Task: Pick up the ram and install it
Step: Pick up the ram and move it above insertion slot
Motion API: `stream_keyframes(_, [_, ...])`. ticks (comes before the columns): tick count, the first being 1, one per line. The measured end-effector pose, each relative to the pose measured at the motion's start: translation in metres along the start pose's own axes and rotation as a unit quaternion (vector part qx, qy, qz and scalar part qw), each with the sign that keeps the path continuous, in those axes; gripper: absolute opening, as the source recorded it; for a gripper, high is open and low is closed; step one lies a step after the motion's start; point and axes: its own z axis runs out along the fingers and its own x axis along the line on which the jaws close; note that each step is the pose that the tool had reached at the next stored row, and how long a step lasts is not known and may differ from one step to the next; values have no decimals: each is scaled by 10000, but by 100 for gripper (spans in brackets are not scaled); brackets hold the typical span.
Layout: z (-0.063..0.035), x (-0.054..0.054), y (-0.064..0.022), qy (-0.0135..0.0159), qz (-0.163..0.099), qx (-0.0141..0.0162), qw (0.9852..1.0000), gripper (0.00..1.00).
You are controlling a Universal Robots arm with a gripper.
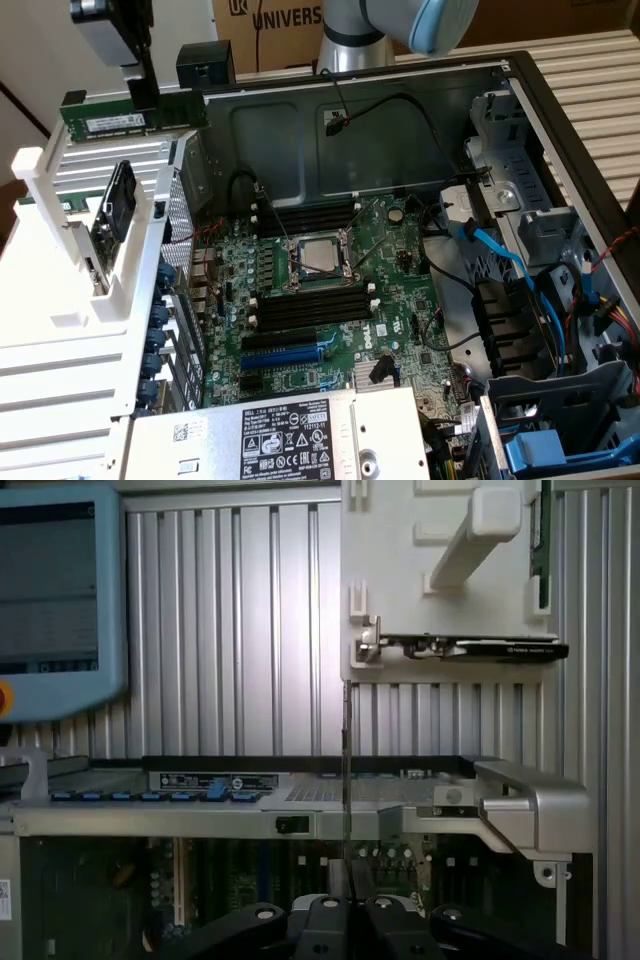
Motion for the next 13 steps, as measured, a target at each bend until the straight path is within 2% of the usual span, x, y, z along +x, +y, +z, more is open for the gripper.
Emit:
stream_keyframes(2, [-3,-2,-88,1,0,0,10000,12])
stream_keyframes(3, [-4,-4,-180,0,0,0,10000,12])
stream_keyframes(7, [-4,-9,-361,0,0,0,10000,12])
stream_keyframes(8, [-4,-11,-454,0,0,0,10000,12])
stream_keyframes(13, [-2,-18,-679,0,0,0,10000,12])
